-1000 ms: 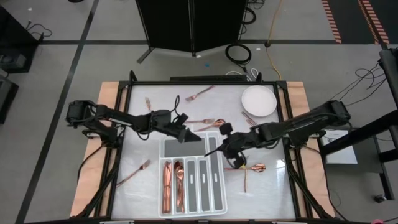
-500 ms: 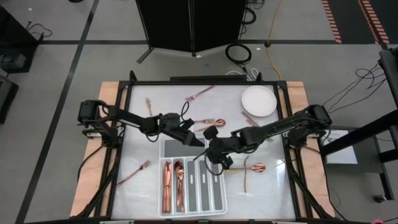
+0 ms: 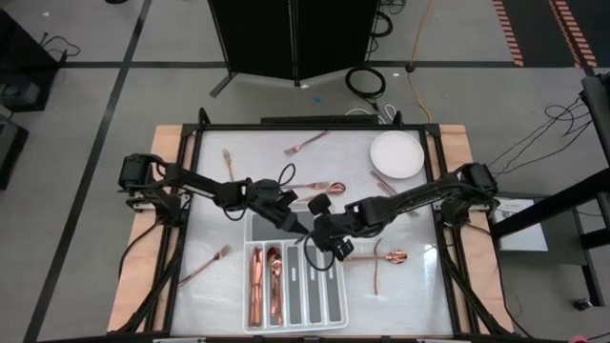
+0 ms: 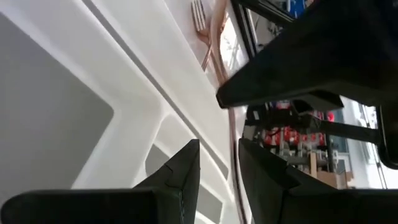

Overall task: Sort silverware
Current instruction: Put the top right spoon into the silverware tray

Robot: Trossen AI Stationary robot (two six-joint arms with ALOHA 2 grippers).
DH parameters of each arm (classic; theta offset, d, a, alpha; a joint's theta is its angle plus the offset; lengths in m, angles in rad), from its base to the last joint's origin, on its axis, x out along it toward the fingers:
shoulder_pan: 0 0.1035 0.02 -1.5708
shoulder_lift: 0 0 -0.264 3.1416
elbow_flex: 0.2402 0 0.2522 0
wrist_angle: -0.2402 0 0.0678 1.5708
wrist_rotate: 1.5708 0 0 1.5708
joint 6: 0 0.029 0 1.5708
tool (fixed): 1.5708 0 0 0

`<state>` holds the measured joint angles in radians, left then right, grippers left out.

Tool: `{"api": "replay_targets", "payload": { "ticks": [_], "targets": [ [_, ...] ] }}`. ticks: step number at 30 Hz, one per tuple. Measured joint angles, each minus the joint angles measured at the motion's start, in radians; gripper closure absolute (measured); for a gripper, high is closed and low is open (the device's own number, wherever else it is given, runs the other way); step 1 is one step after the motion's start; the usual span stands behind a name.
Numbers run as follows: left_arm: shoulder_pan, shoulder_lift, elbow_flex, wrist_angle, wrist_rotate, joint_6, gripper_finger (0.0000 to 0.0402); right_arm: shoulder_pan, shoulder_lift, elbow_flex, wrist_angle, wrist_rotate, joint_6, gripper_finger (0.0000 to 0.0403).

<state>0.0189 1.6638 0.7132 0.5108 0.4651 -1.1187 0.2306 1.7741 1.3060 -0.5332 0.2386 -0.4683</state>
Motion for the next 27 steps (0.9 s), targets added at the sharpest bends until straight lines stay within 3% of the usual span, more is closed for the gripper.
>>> {"api": "replay_targets", "payload": {
  "ticks": [17,23,27],
  "targets": [
    [0.0,0.0,0.0,0.003,-0.004,0.008,0.0297,-0.034,0.0,0.0,0.059,-0.006,0.011,0.0402],
    [0.0,0.0,0.0,0.006,-0.002,0.059,0.033,-0.034,0.0,0.0,0.059,-0.009,0.008,0.0402],
    [0.0,0.0,0.0,0.007,0.026,0.106,0.0385,-0.034,0.0,0.0,0.071,-0.011,0.008,0.0402]
  ]
}}
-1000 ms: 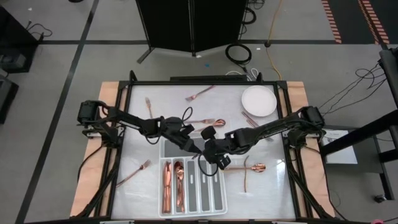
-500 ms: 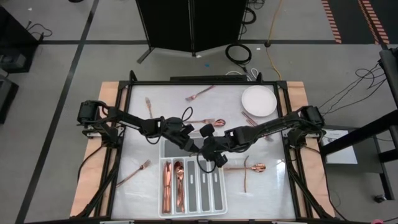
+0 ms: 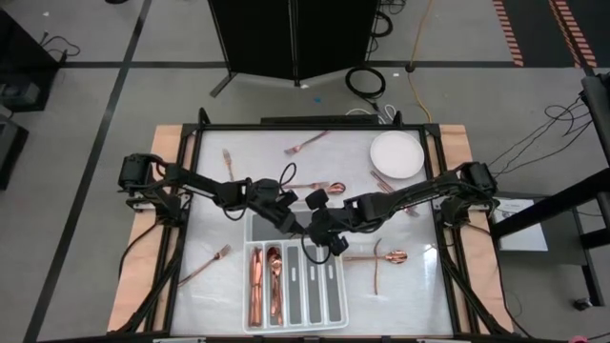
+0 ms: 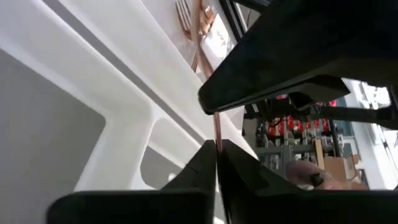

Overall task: Sort silverware
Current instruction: Put the top right spoon into the silverware tray

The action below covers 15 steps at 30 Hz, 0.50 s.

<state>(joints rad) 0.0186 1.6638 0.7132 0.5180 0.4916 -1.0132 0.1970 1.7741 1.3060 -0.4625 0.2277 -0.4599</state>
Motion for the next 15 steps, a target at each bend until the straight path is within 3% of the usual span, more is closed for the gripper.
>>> {"api": "replay_targets", "payload": {
  "ticks": [10,15],
  "targets": [
    [0.003,0.0,0.0,-0.001,0.01,0.007,0.0397,0.0,0.0,-0.002,0.027,0.006,-0.005,0.034],
    [0.029,0.0,0.0,-0.007,0.002,0.006,0.0399,0.007,-0.028,0.0,0.011,0.024,0.074,0.03]
  ]
}}
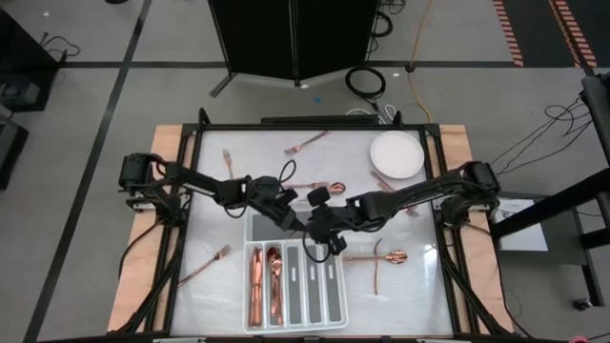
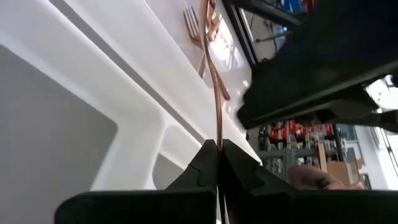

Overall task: Sort silverware
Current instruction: Put the top right spoon into the silverware tray

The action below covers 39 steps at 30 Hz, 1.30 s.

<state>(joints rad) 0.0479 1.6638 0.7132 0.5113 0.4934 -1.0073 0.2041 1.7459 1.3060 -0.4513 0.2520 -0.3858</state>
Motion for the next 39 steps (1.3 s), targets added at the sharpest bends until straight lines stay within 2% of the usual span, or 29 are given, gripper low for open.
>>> {"api": "replay_targets", "payload": {
  "ticks": [4,12,17,20,23,28,32,39],
  "targets": [
    [0.029,-0.006,0.0,0.001,0.0,-0.005,0.0399,0.013,-0.071,0.0,-0.047,0.048,0.06,0.0283],
    [0.079,-0.072,0.003,-0.001,-0.032,-0.007,0.04,0.068,-0.284,0.0,-0.165,0.032,0.234,0.0282],
    [0.055,-0.19,0.005,-0.011,-0.151,0.002,0.0401,0.145,-0.386,-0.081,-0.144,0.034,0.346,0.0282],
    [-0.018,-0.278,0.006,-0.094,-0.3,0.04,0.0401,0.197,-0.43,-0.195,-0.036,0.034,0.357,0.0282],
    [-0.132,-0.337,0.006,-0.221,-0.523,0.035,0.0401,0.238,-0.465,-0.33,0.131,0.032,0.364,0.0282],
    [-0.368,-0.349,0.006,-0.354,-0.83,-0.137,0.04,0.277,-0.476,-0.516,0.409,0.032,0.415,0.0282],
    [-0.543,-0.314,0.006,-0.363,-1.062,-0.299,0.0397,0.298,-0.476,-0.58,0.546,0.033,0.475,0.0282],
    [-0.791,-0.232,0.007,-0.349,-1.417,-0.499,0.0394,0.318,-0.463,-0.583,0.706,0.035,0.522,0.0282]
  ]
}}
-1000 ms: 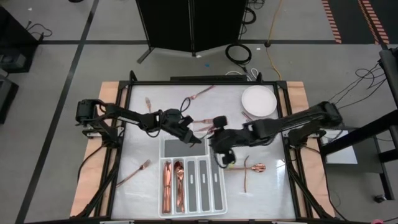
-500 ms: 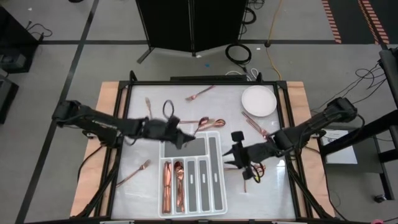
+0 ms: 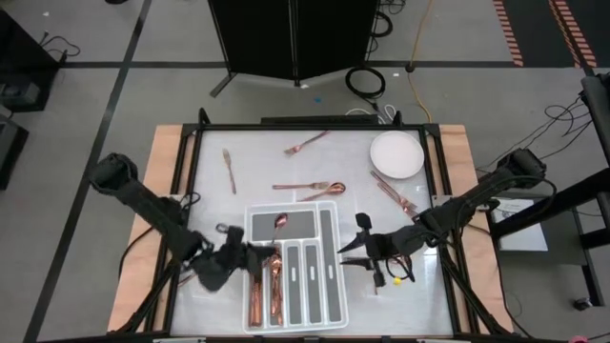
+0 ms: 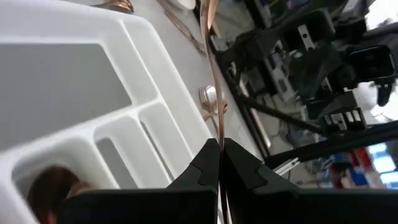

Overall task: Sort silverware
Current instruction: Put the top right spoon into the silverware tray

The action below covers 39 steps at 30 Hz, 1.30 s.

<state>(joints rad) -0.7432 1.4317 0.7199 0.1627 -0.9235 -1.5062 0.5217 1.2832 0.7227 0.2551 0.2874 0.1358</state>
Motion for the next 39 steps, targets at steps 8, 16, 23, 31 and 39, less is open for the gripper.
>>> {"api": "replay_targets", "payload": {
  "ticks": [8,16,23,31,39],
  "targets": [
    [-0.139,0.129,0.079,0.019,-0.147,-0.042,0.0393,-0.01,0.061,0.0,0.218,0.004,0.014,0.0282],
    [-0.194,0.256,0.201,0.024,-0.179,-0.06,0.0392,-0.009,0.174,0.0,0.393,0.003,0.053,0.0282],
    [-0.212,0.311,0.251,0.024,-0.183,-0.059,0.0392,-0.003,0.24,0.0,0.457,0.003,0.089,0.0282],
    [-0.219,0.35,0.253,0.056,-0.2,-0.096,0.0392,-0.003,0.242,0.0,0.47,0.0,0.067,0.0282],
    [-0.198,0.412,0.252,0.056,-0.2,-0.24,0.0392,0.004,0.242,0.0,0.468,-0.001,0.06,0.0282]
  ]
}}
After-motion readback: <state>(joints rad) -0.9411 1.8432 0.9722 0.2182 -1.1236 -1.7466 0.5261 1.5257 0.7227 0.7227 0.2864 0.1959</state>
